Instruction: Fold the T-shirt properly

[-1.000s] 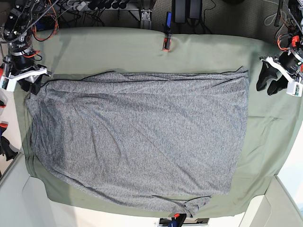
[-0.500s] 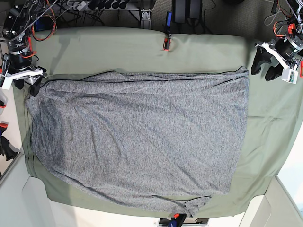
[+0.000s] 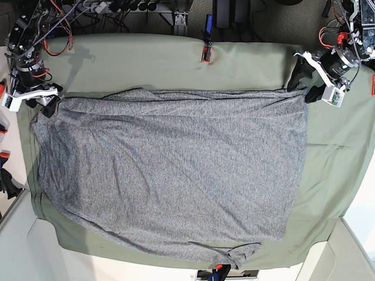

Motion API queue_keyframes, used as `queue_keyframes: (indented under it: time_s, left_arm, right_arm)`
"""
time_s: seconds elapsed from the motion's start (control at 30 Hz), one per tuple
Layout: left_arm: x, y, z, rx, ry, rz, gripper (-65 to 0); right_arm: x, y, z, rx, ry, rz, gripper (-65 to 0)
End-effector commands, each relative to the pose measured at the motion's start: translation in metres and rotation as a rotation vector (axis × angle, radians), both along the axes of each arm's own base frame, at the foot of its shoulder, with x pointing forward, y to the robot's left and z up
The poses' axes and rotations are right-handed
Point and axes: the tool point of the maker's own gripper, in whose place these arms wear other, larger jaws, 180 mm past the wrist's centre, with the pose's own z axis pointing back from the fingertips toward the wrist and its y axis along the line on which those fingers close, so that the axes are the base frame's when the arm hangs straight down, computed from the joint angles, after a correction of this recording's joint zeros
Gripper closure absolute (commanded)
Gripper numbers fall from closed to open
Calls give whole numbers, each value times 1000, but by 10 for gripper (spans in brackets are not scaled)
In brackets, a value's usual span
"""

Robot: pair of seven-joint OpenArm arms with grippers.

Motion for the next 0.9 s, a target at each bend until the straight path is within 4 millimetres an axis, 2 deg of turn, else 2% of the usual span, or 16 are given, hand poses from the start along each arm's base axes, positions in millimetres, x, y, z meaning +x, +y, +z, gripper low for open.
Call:
queue_keyframes:
  time_s: [0.0, 0.33, 0.4, 0.5, 0.57, 0.6, 0.73, 0.87]
  left_arm:
    - [4, -1, 9, 10, -34, -25, -417]
    - [-8, -32, -18, 135, -7, -200, -413]
    - [-10, -34, -20, 145, 1, -212, -345]
    - [-10, -33, -21, 157, 2, -216, -124]
    - [-10, -32, -22, 176, 4, -223, -22]
    - [-11, -31, -23, 185, 7, -226, 0]
    - [-8, -21, -20, 205, 3, -205, 0]
    - [4, 4, 4, 206, -62, -118, 0]
  right_arm:
    - [9, -5, 15, -20, -52, 3, -360]
    - [10, 0, 13, -18, -48, 20, -360]
    - [11, 4, 12, -27, -41, 32, -360]
    - [14, 12, 9, -36, -29, 62, -353]
    - [15, 18, 6, -53, -14, 86, -283]
    - [16, 21, 5, -59, -9, 95, -236]
    - [16, 21, 6, -63, -8, 98, 0]
    - [11, 12, 10, -69, 4, 79, 0]
